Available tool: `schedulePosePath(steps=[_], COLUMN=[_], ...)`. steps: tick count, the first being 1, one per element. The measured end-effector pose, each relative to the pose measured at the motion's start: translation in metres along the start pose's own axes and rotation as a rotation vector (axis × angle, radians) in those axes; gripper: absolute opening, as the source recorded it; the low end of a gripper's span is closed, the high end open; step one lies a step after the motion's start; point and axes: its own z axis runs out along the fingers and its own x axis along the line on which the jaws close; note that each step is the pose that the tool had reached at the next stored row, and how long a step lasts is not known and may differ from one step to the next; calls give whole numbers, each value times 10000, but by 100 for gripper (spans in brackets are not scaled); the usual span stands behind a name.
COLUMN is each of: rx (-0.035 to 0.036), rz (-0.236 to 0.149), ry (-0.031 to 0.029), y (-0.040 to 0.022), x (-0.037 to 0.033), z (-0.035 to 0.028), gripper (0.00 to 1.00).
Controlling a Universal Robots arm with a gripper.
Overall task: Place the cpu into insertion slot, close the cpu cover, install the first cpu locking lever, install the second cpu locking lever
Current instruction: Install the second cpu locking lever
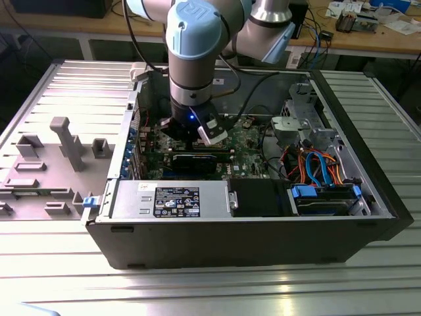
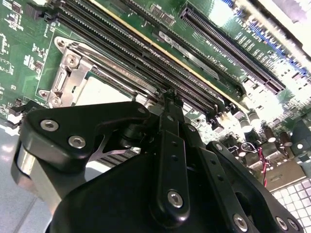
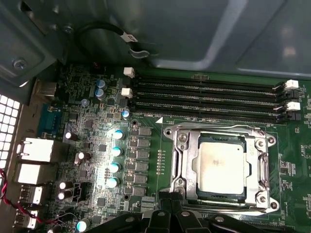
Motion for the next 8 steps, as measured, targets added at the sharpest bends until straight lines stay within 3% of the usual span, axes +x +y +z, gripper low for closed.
schedulePosePath(steps=[8], rx=[-132], rz=[-1], ry=[-8], y=[17], x=[19], z=[33], gripper=[11])
